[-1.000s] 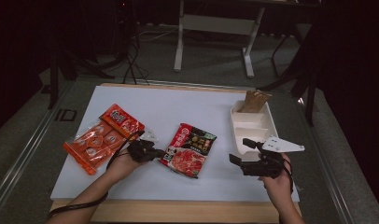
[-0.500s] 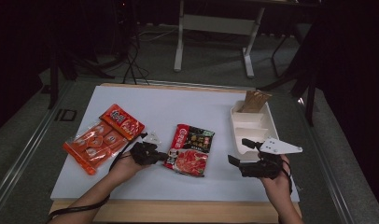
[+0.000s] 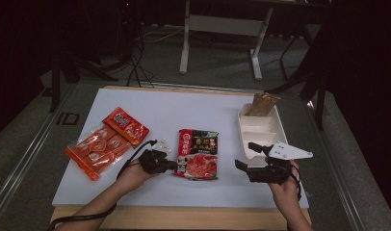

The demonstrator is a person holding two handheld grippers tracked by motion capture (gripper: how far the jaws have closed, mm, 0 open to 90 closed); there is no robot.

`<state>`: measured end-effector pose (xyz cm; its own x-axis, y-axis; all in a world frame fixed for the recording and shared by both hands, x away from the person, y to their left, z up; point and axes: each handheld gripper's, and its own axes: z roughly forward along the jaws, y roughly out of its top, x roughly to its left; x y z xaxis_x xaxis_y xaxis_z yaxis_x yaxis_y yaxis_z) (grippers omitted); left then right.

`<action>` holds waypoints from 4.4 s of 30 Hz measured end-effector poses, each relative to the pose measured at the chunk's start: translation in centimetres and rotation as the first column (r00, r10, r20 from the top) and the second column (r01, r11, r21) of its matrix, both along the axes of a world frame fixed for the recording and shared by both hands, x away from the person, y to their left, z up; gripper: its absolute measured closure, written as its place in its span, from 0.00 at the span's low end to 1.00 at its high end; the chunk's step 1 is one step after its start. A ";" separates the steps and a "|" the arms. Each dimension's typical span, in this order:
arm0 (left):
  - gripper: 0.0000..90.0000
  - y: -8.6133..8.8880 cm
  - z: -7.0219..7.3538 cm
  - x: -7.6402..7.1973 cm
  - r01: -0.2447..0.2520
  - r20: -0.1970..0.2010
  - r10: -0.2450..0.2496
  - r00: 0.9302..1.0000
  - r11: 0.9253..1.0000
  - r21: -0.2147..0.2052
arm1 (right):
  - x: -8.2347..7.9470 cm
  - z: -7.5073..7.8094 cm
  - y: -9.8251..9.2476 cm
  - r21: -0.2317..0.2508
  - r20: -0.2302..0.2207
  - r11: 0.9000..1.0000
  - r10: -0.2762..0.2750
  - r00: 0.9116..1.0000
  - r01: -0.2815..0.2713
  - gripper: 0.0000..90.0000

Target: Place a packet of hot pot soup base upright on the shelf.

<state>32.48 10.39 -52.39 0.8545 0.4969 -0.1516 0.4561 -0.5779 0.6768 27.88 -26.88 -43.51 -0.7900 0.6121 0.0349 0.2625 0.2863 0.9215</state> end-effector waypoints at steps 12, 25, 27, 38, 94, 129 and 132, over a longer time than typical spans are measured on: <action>0.93 0.3 1.2 0.7 -0.015 0.000 0.015 1.000 0.999 -0.043 | -0.3 0.3 -0.1 0.000 -0.007 1.000 -0.031 0.999 0.031 0.16; 0.66 1.0 4.2 3.4 -0.084 -0.011 0.083 0.997 0.987 -0.134 | -0.9 0.6 -0.2 -0.004 0.054 1.000 -0.019 0.998 0.019 0.14; 0.65 1.0 4.3 3.9 -0.088 -0.014 0.087 0.996 0.986 -0.142 | -0.8 0.6 -0.2 0.011 0.035 1.000 -0.004 0.999 0.004 0.13; 0.63 0.2 3.9 6.5 -0.140 -0.013 0.140 0.990 0.980 -0.138 | -0.8 0.5 0.4 -0.018 0.054 1.000 -0.010 0.998 0.011 0.12; 0.91 -3.4 -1.0 11.3 -0.292 -0.054 0.290 0.955 0.956 -0.024 | -0.8 -0.9 1.6 -0.106 -0.002 0.994 0.024 1.000 -0.024 0.17; 0.96 -3.8 6.4 6.2 -0.206 0.055 0.225 0.973 0.949 -0.238 | -0.4 -0.5 0.8 -0.139 0.112 0.988 -0.054 0.992 0.070 0.15; 0.96 -3.9 6.6 5.9 -0.200 0.062 0.221 0.973 0.949 -0.245 | -0.4 -0.3 0.5 -0.125 0.103 0.988 -0.073 0.992 0.086 0.15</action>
